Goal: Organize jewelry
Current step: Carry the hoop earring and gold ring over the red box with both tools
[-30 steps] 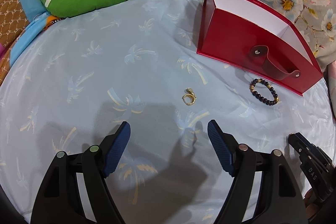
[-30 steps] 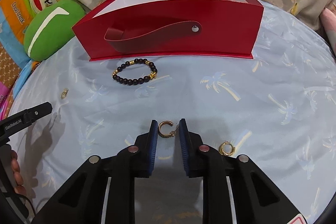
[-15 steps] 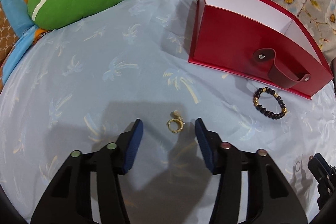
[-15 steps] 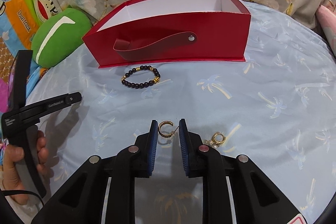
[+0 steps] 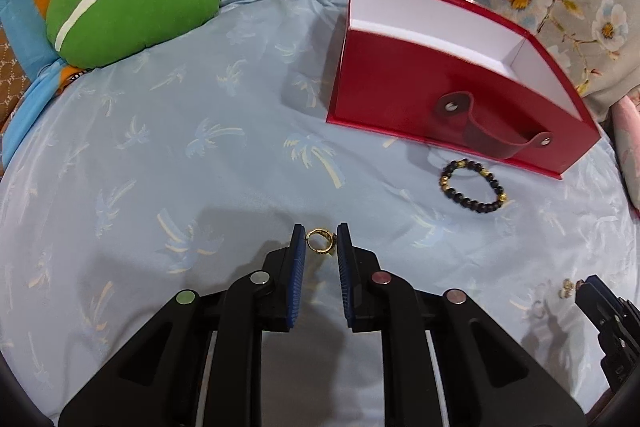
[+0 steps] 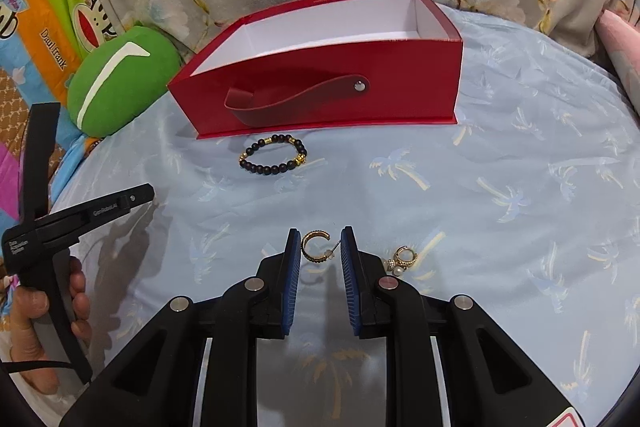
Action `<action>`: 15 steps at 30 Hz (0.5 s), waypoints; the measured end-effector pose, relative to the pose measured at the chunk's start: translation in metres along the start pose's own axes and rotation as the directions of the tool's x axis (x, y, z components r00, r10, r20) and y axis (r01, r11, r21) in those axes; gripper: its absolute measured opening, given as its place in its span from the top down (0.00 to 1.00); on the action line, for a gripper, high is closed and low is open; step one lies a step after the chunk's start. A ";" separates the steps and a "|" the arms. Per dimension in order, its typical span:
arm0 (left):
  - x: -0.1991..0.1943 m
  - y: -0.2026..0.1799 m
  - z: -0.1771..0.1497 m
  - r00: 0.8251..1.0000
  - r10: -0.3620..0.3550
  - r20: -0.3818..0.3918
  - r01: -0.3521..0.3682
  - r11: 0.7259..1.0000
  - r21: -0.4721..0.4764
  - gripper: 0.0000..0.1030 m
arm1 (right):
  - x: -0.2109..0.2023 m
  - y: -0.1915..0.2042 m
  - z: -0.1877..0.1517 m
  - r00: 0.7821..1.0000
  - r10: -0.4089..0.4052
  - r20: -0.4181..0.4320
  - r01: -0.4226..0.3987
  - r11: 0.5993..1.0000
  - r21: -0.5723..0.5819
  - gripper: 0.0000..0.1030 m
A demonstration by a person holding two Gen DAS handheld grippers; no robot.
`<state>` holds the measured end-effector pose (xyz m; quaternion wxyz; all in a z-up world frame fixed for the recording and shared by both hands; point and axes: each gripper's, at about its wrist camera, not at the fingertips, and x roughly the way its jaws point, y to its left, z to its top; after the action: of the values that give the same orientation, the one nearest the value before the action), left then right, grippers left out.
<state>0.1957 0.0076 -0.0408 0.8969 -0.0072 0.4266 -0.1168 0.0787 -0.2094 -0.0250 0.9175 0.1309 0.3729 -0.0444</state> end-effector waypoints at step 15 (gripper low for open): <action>-0.089 -0.036 0.053 0.975 -0.089 0.201 0.066 0.991 0.120 0.85 | -0.057 0.002 0.064 0.982 0.035 0.187 -0.026 0.999 -0.047 0.82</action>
<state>0.1753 -0.0128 0.0650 0.9300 0.0144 0.3234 -0.1742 0.0816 -0.2265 0.0592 0.9519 0.1114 0.2834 -0.0342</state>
